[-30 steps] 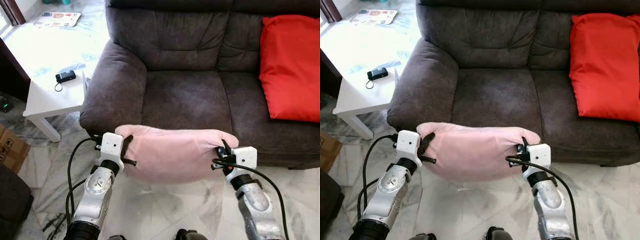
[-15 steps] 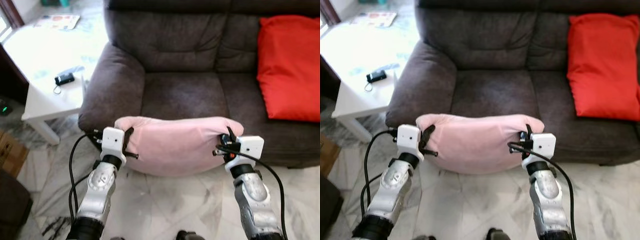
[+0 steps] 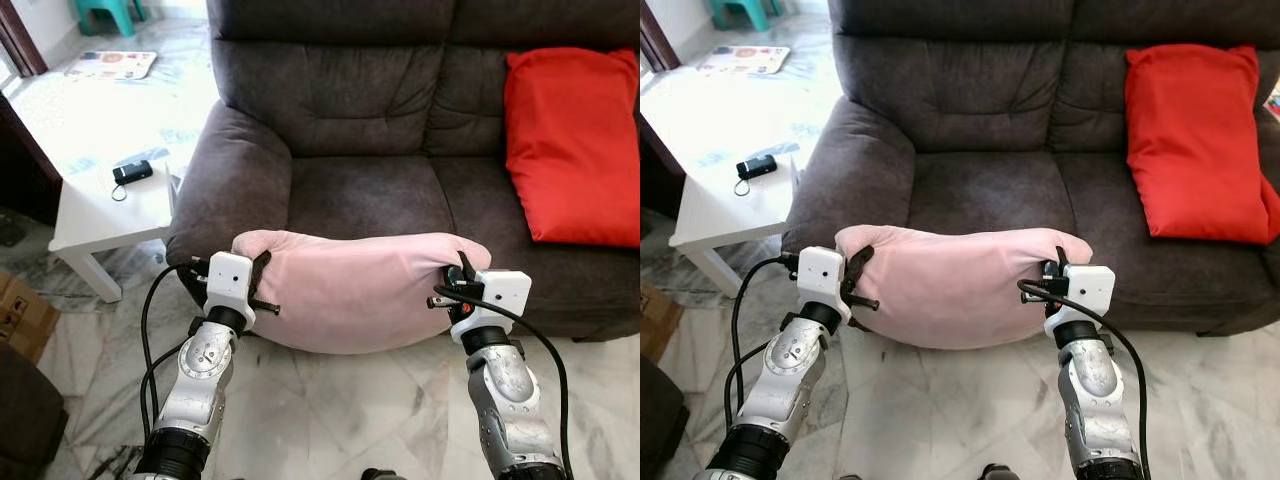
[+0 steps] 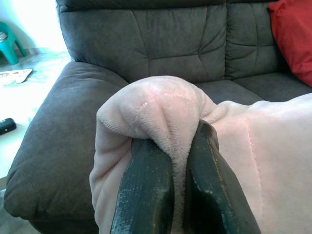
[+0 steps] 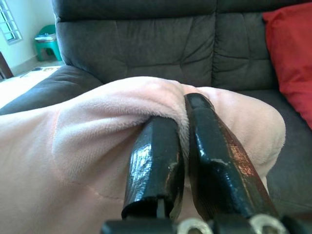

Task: Move the pillow to the sofa from floor

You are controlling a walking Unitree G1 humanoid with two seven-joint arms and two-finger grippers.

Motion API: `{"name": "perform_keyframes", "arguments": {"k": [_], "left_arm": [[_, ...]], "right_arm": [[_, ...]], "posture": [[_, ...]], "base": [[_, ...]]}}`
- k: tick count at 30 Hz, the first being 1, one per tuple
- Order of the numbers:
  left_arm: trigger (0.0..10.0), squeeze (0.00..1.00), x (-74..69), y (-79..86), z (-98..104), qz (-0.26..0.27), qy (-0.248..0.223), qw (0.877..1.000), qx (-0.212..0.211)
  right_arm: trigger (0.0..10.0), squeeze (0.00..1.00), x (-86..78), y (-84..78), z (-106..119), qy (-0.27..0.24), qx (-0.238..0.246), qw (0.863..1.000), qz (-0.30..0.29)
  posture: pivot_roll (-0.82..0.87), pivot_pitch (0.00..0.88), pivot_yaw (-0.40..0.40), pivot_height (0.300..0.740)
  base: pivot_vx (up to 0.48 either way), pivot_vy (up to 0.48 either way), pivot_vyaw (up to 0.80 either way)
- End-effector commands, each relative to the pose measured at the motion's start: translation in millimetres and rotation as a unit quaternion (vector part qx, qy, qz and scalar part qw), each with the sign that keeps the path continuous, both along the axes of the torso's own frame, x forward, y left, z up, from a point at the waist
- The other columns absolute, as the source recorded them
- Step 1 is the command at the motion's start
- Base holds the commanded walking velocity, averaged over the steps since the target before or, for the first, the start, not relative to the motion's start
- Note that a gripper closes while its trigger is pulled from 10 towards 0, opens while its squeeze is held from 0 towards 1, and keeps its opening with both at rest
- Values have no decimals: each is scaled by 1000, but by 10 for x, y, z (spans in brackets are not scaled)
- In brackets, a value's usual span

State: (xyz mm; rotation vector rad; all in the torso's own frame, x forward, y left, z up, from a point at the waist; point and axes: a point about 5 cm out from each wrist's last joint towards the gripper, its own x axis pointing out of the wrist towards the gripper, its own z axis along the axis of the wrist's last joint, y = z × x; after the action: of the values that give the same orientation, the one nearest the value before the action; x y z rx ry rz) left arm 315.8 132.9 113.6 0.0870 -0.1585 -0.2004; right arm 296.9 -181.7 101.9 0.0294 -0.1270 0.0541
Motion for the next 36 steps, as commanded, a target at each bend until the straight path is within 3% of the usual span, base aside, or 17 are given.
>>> {"name": "perform_keyframes", "arguments": {"k": [1, 5, 15, 22, 27, 36], "left_arm": [[10000, 0, 29, 18, 71, 5, -17, 1000, -7], [10000, 0, 32, 10, 59, 5, -15, 1000, -1], [10000, 0, 11, 15, 47, 4, -13, 1000, -3], [10000, 0, 15, 27, 40, 6, -9, 1000, -1], [10000, 0, 12, 24, 42, 5, -12, 1000, 2], [10000, 0, 8, 23, 70, 3, -23, 1000, 12]], "right_arm": [[10000, 0, 50, -57, 153, -30, 12, 999, -18], [10000, 0, 50, -58, 157, -33, 4, 999, -16], [10000, 0, 54, -58, 173, -33, 8, 999, -15], [10000, 0, 69, -58, 176, -28, 5, 999, -17], [10000, 0, 70, -48, 190, -30, 2, 999, -16], [10000, 0, 89, -47, 198, -27, 6, 999, -18]], "posture": [[-81, 68, -11, 740], [-80, 74, -13, 740], [-77, 101, -18, 740], [-79, 117, -20, 740], [-80, 127, -20, 740], [-77, 129, -21, 740]], "base": [[0, 0, -788], [0, 0, -731], [0, 0, 0], [0, 480, -637], [0, 480, 0], [0, 0, 0]]}}
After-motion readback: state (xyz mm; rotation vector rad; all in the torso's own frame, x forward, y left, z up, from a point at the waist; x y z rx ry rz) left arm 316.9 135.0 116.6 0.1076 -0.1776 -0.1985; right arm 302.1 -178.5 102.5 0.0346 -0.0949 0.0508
